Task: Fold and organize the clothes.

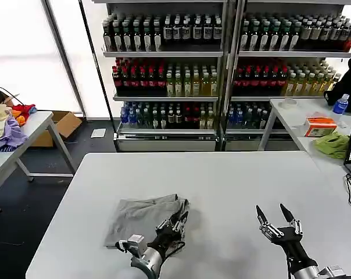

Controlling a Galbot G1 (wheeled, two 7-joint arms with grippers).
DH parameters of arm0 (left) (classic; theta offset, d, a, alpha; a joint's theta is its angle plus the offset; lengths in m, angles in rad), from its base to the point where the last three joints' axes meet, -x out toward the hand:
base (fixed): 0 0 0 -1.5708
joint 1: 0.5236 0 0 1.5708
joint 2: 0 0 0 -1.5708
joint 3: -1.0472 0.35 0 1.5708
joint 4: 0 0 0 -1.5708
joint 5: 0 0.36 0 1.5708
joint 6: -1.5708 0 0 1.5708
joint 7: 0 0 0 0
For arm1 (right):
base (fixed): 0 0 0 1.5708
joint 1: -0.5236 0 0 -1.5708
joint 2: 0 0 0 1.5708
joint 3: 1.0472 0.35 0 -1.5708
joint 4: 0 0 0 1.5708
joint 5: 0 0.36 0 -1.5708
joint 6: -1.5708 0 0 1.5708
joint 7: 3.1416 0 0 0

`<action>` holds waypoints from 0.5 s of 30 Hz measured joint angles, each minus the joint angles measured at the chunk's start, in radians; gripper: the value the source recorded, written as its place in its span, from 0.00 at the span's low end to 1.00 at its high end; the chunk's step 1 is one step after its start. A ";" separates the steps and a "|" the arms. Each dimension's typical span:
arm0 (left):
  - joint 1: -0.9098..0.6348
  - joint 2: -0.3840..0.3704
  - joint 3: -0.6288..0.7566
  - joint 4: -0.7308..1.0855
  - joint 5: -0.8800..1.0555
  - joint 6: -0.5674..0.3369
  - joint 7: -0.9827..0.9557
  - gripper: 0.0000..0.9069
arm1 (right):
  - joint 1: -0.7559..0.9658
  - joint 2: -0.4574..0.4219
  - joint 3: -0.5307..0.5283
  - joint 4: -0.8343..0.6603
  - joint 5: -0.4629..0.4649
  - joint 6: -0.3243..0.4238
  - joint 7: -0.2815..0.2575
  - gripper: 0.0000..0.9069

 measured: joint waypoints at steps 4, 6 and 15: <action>-0.007 -0.010 -0.020 -0.026 -0.003 0.004 -0.010 1.00 | -0.008 0.003 -0.002 0.009 -0.001 0.000 -0.001 1.00; -0.005 -0.011 -0.041 -0.053 -0.011 0.005 -0.012 1.00 | -0.013 0.002 0.000 0.014 -0.001 0.000 -0.001 1.00; 0.083 0.026 -0.271 -0.163 0.022 0.032 0.006 1.00 | -0.009 -0.005 -0.005 0.011 -0.003 0.000 0.000 1.00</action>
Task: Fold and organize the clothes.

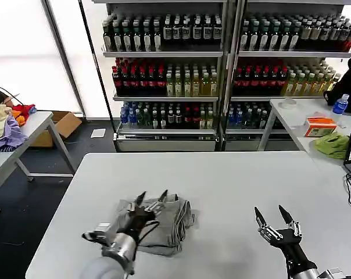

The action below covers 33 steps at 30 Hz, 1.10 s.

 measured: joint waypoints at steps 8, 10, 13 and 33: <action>0.099 0.000 -0.114 0.016 0.106 0.069 0.013 1.00 | 0.005 0.005 -0.016 -0.012 0.001 -0.006 0.002 1.00; 0.106 -0.011 -0.123 0.032 0.129 0.083 0.007 1.00 | 0.002 0.003 -0.015 -0.009 0.001 -0.007 0.003 1.00; 0.108 -0.027 -0.132 0.060 0.152 0.096 -0.005 1.00 | -0.002 0.003 -0.011 -0.007 0.002 -0.007 0.003 1.00; 0.103 -0.095 -0.150 0.173 0.193 0.071 -0.005 0.03 | 0.011 -0.001 -0.019 -0.018 0.003 -0.008 0.003 1.00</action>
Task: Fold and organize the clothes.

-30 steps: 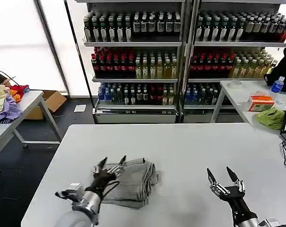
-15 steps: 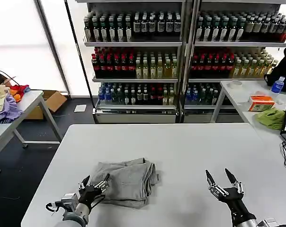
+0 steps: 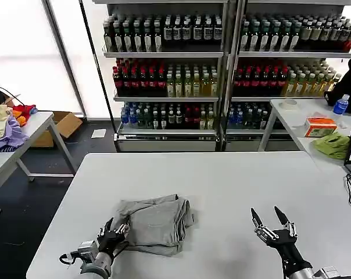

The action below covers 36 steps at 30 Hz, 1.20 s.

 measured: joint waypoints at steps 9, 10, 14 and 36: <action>0.020 -0.028 0.005 -0.009 0.015 -0.042 0.003 0.03 | 0.006 -0.001 0.000 -0.002 0.000 0.000 0.002 1.00; 0.021 -0.029 0.004 -0.012 0.016 -0.044 0.005 0.03 | 0.005 -0.001 0.000 -0.002 0.001 0.000 0.002 1.00; 0.015 -0.025 -0.012 -0.034 0.013 -0.053 0.010 0.03 | 0.004 -0.004 0.004 -0.003 0.004 0.000 0.003 1.00; 0.036 0.258 -0.477 -0.153 -0.486 0.057 0.015 0.02 | -0.007 -0.010 0.000 -0.002 0.012 0.010 0.012 1.00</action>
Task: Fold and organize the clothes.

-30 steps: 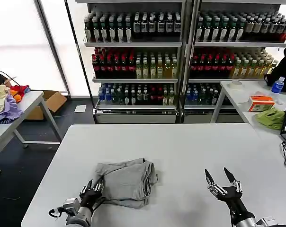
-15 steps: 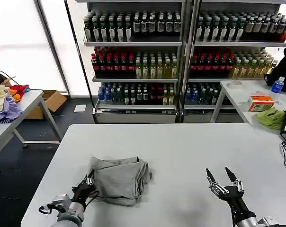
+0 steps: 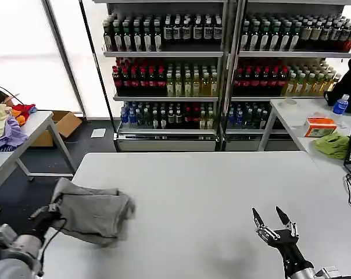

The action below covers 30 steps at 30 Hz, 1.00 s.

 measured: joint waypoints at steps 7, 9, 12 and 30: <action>0.003 0.090 -0.102 -0.058 -0.126 0.047 -0.044 0.02 | -0.003 0.013 -0.010 0.008 -0.010 0.007 -0.002 1.00; 0.004 0.097 -0.104 -0.085 -0.132 0.056 -0.061 0.03 | -0.007 0.012 -0.009 0.009 -0.015 0.011 -0.003 1.00; 0.010 0.088 -0.065 -0.127 -0.099 0.065 -0.082 0.02 | -0.014 0.011 -0.004 0.015 -0.020 0.017 -0.005 1.00; -0.284 -0.260 0.703 0.135 0.274 0.022 -0.165 1.00 | -0.088 0.047 0.047 0.078 -0.052 -0.018 0.005 1.00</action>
